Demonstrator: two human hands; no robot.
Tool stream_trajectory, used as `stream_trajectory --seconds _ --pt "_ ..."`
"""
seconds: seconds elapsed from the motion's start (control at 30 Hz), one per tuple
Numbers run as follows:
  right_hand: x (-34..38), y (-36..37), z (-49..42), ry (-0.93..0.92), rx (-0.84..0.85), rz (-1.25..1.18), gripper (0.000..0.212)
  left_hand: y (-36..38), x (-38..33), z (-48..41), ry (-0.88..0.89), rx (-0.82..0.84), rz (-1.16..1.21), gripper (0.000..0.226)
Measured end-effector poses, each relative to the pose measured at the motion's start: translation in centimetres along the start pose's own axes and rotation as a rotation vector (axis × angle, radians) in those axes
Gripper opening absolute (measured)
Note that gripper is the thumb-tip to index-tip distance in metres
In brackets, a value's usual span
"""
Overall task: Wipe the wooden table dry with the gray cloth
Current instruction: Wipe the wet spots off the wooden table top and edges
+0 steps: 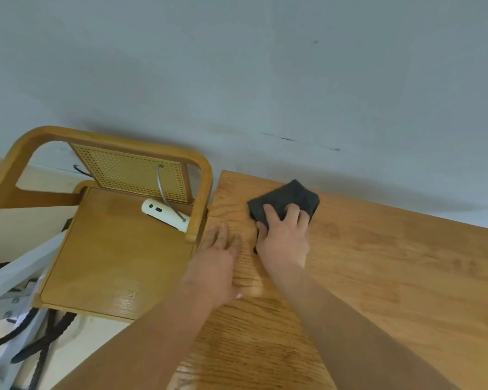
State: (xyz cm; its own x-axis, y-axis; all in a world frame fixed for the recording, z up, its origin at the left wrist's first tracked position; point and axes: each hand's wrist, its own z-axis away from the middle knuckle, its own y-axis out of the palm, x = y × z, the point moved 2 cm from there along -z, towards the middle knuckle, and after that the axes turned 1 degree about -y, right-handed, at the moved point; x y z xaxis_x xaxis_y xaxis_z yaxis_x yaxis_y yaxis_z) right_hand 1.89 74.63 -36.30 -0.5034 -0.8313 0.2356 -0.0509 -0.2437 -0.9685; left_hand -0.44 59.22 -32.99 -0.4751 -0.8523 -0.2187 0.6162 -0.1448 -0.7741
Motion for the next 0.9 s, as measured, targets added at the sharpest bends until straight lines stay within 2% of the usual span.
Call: stream_trajectory --seconds 0.1,0.27,0.43,0.6,0.77,0.9 --pt "2.1 0.4 2.3 -0.309 0.048 0.033 0.039 0.5 2.2 2.0 -0.016 -0.062 0.074 0.111" --pt "3.1 -0.3 -2.8 -0.492 0.175 0.048 0.042 2.4 3.8 3.6 -0.025 -0.001 0.096 0.12" --pt "7.2 0.3 -7.2 -0.38 0.177 0.075 0.044 2.2 3.3 3.0 -0.059 0.017 0.013 0.12" --pt "8.5 1.3 -5.2 -0.352 0.098 0.023 0.043 2.4 3.1 2.7 -0.086 0.049 -0.027 0.123" --pt "5.1 0.8 0.6 -0.448 0.103 0.006 0.04 2.3 3.1 3.5 -0.101 0.048 -0.029 0.123" --pt "-1.0 -1.2 3.1 -0.336 0.153 0.038 0.041 2.0 2.0 4.0 -0.168 0.077 -0.12 0.123"
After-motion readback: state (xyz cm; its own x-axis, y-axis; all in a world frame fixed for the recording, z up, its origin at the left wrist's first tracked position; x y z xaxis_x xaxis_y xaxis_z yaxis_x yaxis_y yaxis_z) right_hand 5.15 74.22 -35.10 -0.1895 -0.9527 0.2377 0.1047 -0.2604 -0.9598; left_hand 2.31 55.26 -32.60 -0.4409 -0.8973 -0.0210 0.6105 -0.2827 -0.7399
